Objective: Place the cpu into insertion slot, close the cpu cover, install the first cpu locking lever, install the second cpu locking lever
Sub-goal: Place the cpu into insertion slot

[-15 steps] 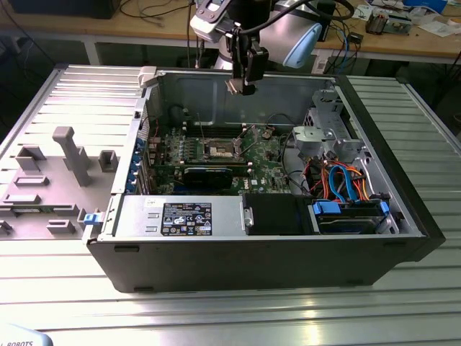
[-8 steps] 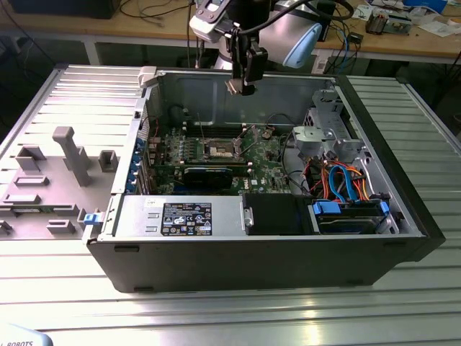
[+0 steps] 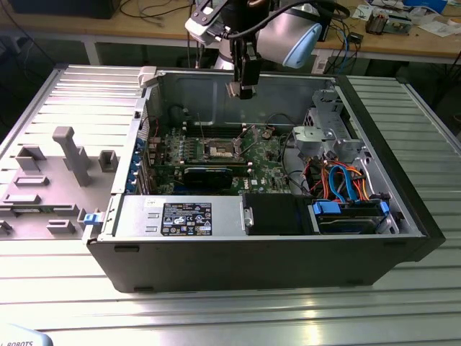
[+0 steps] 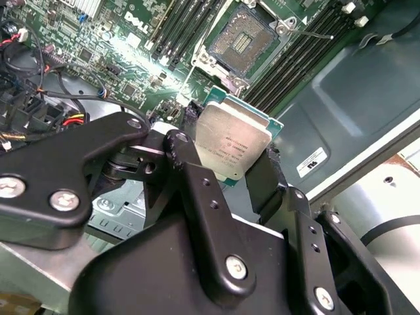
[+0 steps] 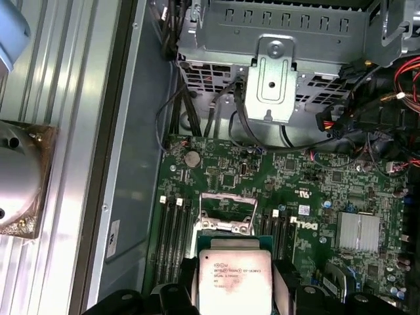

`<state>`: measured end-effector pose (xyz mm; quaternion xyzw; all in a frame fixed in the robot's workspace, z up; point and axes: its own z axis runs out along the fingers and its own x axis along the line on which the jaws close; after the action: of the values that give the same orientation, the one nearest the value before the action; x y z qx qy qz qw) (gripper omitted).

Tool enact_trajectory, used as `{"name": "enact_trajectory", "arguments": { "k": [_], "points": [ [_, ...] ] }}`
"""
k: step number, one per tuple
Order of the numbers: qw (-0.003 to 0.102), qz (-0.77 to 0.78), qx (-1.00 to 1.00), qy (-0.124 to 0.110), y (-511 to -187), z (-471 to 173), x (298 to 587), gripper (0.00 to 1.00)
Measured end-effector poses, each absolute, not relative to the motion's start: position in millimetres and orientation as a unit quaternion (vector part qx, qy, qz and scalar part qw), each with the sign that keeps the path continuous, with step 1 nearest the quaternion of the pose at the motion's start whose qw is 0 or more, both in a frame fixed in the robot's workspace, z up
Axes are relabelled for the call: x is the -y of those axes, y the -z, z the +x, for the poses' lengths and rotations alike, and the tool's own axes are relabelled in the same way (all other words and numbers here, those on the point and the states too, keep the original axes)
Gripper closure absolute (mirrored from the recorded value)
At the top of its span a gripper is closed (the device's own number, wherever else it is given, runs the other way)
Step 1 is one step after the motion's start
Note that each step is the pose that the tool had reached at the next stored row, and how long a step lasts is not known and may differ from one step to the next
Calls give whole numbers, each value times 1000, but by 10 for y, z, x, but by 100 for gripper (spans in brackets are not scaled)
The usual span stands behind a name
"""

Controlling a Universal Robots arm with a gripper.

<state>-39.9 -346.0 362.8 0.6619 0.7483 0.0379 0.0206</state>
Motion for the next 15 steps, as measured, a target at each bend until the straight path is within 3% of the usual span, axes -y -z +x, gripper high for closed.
{"name": "enact_trajectory", "arguments": {
  "k": [15],
  "points": [
    [21,662,-748,-38,-3608,-399,3459,46]
  ]
}}
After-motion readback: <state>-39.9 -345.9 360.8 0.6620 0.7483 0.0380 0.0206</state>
